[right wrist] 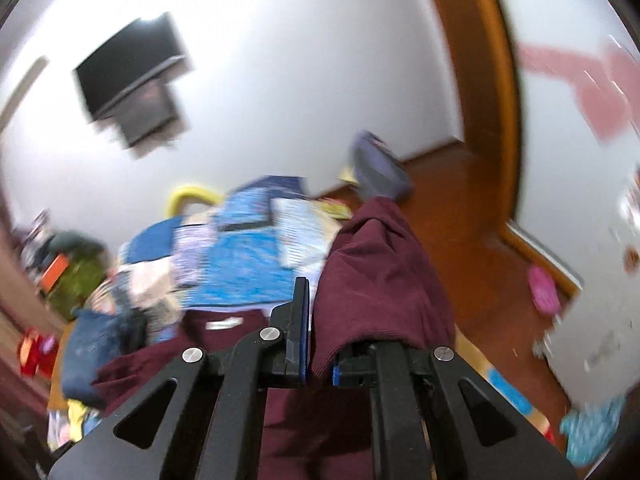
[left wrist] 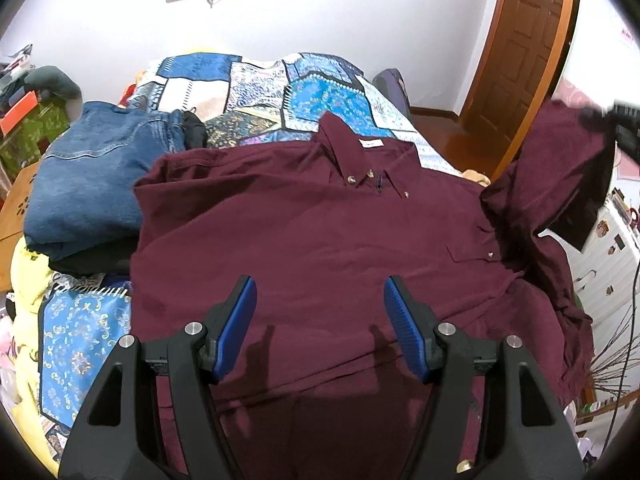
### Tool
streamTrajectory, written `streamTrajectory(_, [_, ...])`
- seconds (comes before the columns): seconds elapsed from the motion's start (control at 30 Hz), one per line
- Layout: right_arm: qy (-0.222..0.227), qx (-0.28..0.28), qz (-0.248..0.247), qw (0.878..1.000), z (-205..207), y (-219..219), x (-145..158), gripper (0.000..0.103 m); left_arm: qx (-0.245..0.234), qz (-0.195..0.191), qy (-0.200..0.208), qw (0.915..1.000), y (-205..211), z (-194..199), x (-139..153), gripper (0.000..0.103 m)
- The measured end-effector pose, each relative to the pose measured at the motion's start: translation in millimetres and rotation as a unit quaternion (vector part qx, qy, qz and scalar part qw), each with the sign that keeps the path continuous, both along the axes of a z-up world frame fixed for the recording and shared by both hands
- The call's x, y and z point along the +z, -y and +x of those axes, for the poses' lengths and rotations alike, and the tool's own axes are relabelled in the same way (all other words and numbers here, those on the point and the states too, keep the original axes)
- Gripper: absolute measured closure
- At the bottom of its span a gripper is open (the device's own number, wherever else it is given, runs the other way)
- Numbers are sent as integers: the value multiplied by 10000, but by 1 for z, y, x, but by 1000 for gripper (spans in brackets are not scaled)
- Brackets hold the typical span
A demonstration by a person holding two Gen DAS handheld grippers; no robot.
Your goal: Fold large clothes
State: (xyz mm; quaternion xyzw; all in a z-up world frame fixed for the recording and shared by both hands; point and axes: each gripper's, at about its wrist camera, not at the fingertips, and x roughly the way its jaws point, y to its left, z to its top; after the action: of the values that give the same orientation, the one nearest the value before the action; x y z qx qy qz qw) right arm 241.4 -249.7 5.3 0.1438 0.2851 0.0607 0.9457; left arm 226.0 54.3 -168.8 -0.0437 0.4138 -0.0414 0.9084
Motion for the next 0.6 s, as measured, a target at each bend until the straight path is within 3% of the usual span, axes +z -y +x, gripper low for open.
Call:
streamTrajectory(0.13, [174,817,-221,9963,-6,-68,20,96,88,-75,117,9999,-15,-9,6,38])
streamTrajectory(0.3, [-75,1756,-488,9832,-5,-153,4,96,282,-205,258,9991,-42,-25,12,38])
streamTrajectory(0.47, [-820,2564,-1115,9566,-4,-231,-58,96,524,-257,265,9979,-71,-42,8,38])
streamTrajectory(0.6, [-1707,3022,-1543,9251,-7,-270,-123,94,757,-330,152,9965,-95,-54,-2,38])
